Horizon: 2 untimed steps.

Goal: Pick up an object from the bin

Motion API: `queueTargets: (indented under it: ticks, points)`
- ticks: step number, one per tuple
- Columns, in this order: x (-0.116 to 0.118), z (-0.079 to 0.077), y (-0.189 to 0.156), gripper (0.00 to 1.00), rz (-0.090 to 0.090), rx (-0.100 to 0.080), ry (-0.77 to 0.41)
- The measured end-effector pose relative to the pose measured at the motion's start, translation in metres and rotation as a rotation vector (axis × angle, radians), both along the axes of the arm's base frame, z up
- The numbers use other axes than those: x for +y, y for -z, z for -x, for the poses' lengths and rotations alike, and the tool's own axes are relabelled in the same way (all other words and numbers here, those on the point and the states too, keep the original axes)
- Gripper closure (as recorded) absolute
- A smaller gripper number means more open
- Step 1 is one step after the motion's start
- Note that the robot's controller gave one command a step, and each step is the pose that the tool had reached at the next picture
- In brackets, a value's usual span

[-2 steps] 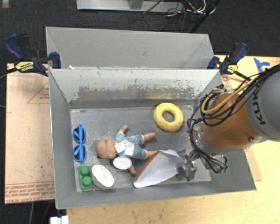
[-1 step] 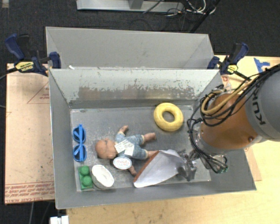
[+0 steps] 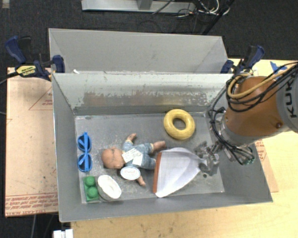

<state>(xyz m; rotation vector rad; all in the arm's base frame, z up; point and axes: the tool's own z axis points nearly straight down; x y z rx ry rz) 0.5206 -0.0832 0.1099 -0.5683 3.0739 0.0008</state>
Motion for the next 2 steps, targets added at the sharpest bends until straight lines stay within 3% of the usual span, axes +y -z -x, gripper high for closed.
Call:
queueTargets:
  ticks: [1, 2]
  points:
    - [0.027, 0.003, 0.008, 1.0, 0.008, -0.014, -0.078]
    - [0.047, -0.009, 0.023, 1.0, -0.001, -0.007, -0.322]
